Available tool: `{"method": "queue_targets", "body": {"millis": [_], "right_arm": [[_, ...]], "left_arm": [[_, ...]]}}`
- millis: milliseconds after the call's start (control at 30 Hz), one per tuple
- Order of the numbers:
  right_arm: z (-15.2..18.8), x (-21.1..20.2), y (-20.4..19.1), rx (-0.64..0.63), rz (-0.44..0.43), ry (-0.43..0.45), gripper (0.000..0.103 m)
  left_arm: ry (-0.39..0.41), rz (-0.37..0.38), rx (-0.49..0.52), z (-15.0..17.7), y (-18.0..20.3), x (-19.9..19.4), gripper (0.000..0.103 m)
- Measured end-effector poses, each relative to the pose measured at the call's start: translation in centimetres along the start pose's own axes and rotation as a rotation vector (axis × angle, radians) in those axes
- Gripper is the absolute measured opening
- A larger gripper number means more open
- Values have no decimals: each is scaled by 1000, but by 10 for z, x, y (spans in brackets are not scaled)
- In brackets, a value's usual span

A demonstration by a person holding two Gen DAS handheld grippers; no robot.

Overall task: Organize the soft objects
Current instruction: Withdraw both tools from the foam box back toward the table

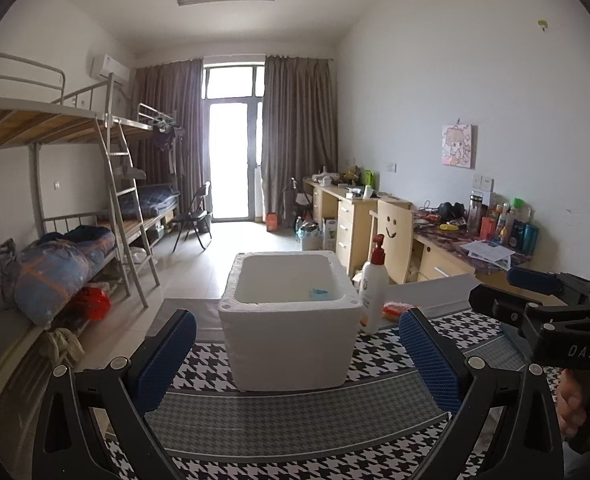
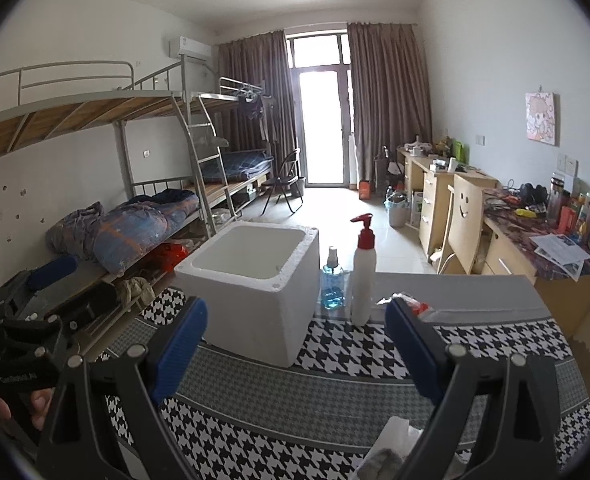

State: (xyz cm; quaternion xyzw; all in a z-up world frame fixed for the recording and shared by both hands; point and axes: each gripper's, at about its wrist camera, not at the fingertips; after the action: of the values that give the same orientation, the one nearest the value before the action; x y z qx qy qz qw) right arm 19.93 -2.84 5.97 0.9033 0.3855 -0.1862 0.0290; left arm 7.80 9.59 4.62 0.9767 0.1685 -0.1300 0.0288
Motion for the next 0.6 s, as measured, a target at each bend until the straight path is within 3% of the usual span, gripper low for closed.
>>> {"method": "queue_targets", "body": {"millis": [600], "right_arm": [[31, -27, 9, 18, 45, 40, 93]], "left_arm": [[29, 44, -14, 22, 14, -11, 102]]}}
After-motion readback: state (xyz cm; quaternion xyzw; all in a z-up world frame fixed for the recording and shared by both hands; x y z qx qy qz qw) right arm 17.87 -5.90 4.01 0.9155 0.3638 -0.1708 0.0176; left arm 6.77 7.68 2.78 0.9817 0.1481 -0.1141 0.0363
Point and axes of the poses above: each gripper's, at about its wrist camera, not at the fingertips, and x roughly the way its jaws point, y to its right, z to its underside, and after that the axes turned 3 degrees about y, right-handed
